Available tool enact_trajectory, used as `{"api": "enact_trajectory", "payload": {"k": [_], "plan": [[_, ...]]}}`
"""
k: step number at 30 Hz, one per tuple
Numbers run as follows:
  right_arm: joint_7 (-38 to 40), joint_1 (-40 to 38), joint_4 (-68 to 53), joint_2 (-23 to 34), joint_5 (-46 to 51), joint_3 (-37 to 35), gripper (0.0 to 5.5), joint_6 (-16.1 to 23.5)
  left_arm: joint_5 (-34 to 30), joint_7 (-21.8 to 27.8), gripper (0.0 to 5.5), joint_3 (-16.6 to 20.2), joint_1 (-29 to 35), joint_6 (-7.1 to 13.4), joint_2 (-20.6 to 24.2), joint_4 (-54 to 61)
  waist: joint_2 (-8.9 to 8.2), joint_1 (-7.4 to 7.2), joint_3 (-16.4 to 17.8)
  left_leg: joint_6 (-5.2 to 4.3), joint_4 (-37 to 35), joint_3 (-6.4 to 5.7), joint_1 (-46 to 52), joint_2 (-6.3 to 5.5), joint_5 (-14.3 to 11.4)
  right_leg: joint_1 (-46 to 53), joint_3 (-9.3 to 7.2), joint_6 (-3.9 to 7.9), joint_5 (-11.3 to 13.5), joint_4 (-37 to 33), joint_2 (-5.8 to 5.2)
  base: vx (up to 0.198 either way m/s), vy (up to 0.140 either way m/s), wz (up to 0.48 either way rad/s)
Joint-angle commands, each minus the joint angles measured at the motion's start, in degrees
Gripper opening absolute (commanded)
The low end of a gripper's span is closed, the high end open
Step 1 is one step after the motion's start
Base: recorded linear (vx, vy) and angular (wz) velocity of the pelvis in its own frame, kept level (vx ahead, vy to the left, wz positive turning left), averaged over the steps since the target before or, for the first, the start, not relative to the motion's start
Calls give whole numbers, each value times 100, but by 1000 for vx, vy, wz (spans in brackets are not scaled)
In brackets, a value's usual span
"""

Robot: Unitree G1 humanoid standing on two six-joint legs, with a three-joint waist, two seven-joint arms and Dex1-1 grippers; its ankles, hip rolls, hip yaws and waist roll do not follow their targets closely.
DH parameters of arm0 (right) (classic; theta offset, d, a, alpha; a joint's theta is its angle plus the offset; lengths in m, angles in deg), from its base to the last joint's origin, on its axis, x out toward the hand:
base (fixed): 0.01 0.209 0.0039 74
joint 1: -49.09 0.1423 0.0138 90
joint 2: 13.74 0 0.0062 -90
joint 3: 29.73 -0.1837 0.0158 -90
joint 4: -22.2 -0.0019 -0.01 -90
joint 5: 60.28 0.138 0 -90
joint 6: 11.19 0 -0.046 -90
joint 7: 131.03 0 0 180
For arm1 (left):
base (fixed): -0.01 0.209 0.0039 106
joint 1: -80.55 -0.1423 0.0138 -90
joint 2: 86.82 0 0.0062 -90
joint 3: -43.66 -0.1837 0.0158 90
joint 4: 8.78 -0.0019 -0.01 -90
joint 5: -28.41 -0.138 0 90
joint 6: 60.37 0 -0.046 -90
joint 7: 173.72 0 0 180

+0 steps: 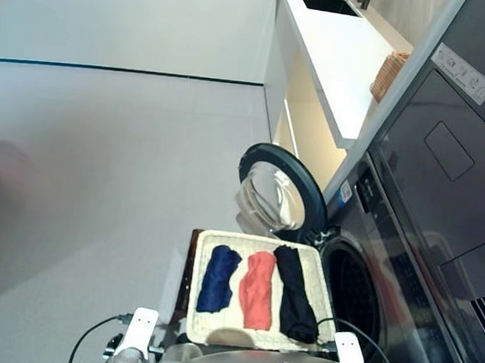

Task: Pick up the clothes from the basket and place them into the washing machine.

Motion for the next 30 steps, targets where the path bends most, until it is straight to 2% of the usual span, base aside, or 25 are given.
{"api": "enact_trajectory", "payload": {"k": [1, 13, 18, 19, 25, 28, 30], "plan": [[9, 684, 91, 307, 57, -184, 550, 26, 46, 110, 550, -362, 734, 213, -302, 133, 446, 151, 526, -74, 37, 240, 581, -5, -610, -104, -445, 175, 116, 24, -124, 0, 0, 0], [16, 703, 112, 331, 130, -228, 550, 21, 325, 104, 550, -313, 709, 200, -357, 183, 456, 154, 543, -66, 37, 214, 579, -14, -603, -89, -475, 174, 122, 25, -133, 0, 0, 0], [80, 683, -148, 330, 308, -275, 550, 68, 754, 115, 550, -341, 668, 266, -380, 817, 458, 151, 582, -59, 37, 217, 576, -14, -601, -99, -464, 181, 113, 54, -143, 0, 0, 0], [153, 664, -446, 353, 402, -313, 550, 115, 743, 48, 550, -443, 658, 329, -335, 1387, 458, 133, 613, -51, 37, 210, 577, -20, -605, -120, -448, 182, 106, 81, -144, 0, 0, 0], [447, 736, -1553, 419, 841, -342, 550, 241, 1450, -88, 550, -688, 821, 427, -331, 2725, 477, 82, 812, -24, 37, 213, 483, -10, -550, -331, -393, 183, 66, 287, -143, -12, 2, 1], [803, 825, -3136, 567, 809, -281, 550, 430, 1495, -333, 550, -811, 1049, 471, -200, 3458, 487, 43, 1043, -2, 55, 237, 345, 12, -450, -593, -304, 186, 44, 476, -138, -119, 19, -4], [899, 923, -3808, 640, 904, -227, 550, 569, 1509, -487, 550, -931, 1256, 500, -157, 3718, 441, 40, 1241, 7, 417, 209, 45, 29, -491, -808, -204, 158, 29, 645, -146, -157, -18, -28]]}}
